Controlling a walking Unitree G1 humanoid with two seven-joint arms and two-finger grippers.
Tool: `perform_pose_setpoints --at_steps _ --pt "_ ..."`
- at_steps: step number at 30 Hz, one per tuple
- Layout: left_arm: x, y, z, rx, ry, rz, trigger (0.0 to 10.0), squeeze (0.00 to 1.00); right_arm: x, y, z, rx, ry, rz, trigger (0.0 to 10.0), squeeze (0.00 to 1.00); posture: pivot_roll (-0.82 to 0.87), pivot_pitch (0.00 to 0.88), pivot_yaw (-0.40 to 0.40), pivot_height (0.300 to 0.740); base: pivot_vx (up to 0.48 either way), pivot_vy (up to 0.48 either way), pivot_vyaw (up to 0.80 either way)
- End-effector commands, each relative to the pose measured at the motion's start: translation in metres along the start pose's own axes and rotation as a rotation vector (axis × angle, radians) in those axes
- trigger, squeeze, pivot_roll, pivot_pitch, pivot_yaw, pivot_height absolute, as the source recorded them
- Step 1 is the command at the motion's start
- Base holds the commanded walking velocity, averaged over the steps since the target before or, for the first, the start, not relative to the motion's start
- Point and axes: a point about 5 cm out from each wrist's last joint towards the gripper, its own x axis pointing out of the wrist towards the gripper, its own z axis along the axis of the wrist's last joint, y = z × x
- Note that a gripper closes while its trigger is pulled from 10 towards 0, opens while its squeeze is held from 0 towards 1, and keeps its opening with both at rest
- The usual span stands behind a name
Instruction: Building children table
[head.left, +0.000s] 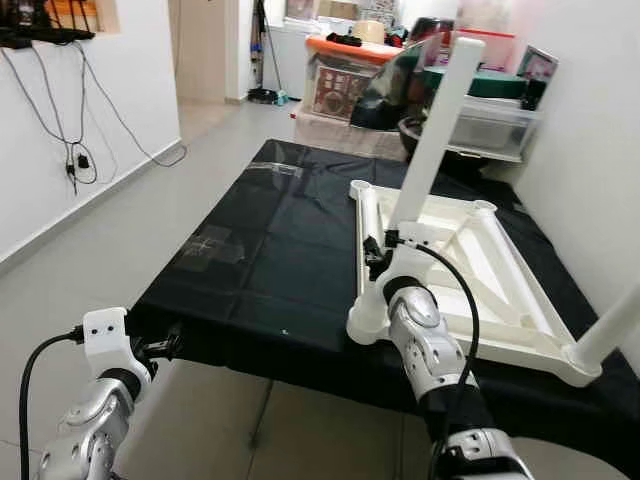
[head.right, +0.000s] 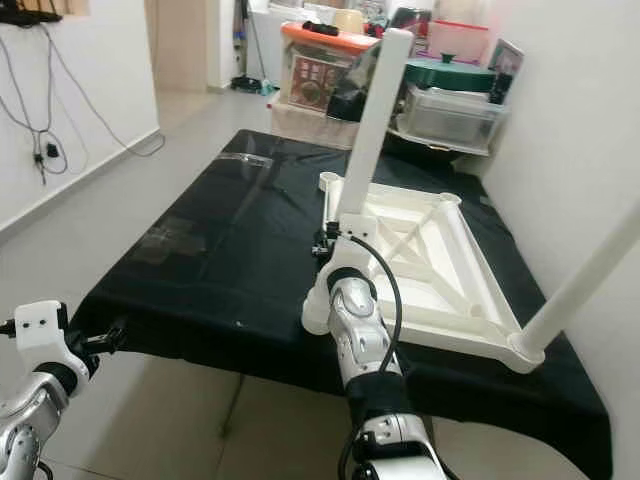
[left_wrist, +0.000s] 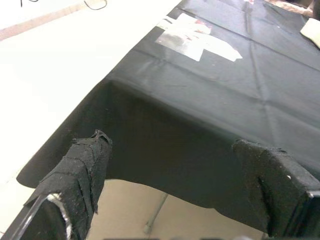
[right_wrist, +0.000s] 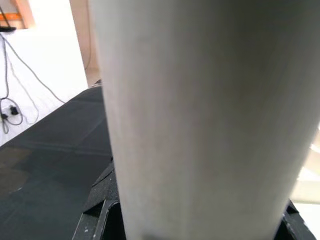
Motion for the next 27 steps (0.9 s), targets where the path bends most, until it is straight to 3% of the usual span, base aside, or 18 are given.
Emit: perform_pose_setpoints --at_steps 1,9,10,11,13,14,18,19,20,27 --pt "0.002 0.0 -0.002 0.012 0.019 0.001 10.0 0.0 -0.011 -0.028 -0.045 0.019 0.222 -0.138 0.0 0.0 0.12 0.0 -0.119 0.74 0.0 0.0 0.0" --pt "0.004 0.001 -0.003 0.021 0.035 0.014 10.0 0.0 -0.019 -0.026 -0.03 0.012 0.195 -0.259 0.0 0.0 0.12 0.0 -0.115 0.74 0.0 0.0 0.0" --pt "0.005 0.002 -0.002 0.022 0.032 0.018 10.0 0.0 -0.02 -0.02 -0.025 0.008 0.176 -0.283 0.0 0.0 0.12 0.0 -0.113 0.74 0.0 0.0 0.0" --pt "0.005 0.002 -0.001 0.022 0.03 0.019 10.0 0.0 -0.02 -0.015 -0.025 0.014 0.176 -0.257 3.7 0.0 0.12 0.0 -0.113 0.74 0.0 0.0 0.0" --pt "0.006 0.002 -0.001 0.022 0.03 0.019 10.0 0.0 -0.019 -0.012 -0.025 0.019 0.177 -0.237 3.7 0.0 0.12 0.0 -0.113 0.74 0.0 0.0 0.0" --pt "0.006 0.002 -0.001 0.024 0.03 0.019 10.0 0.0 -0.019 -0.01 -0.022 0.022 0.173 -0.201 10.0 0.0 0.11 0.0 -0.109 0.74 0.0 0.0 0.0" --pt "0.007 0.002 -0.001 0.025 0.03 0.019 10.0 0.0 -0.02 -0.011 -0.019 0.022 0.166 -0.206 10.0 0.0 0.11 0.0 -0.107 0.74 0.0 0.0 0.0" --pt "0.007 0.002 -0.001 0.025 0.029 0.018 10.0 0.0 -0.021 -0.012 -0.017 0.021 0.163 -0.219 10.0 0.11 0.11 0.0 -0.106 0.74 0.0 0.0 0.0" --pt "0.008 0.001 0.0 0.025 0.029 0.016 10.0 0.0 -0.023 -0.014 -0.014 0.03 0.161 -0.228 10.0 1.0 0.1 0.0 -0.104 0.74 0.0 0.0 0.0" --pt "0.011 -0.001 0.0 0.026 0.028 0.005 10.0 0.0 -0.029 -0.015 0.002 0.071 0.122 -0.237 10.0 1.0 0.1 0.0 -0.097 0.74 0.0 0.0 0.0"
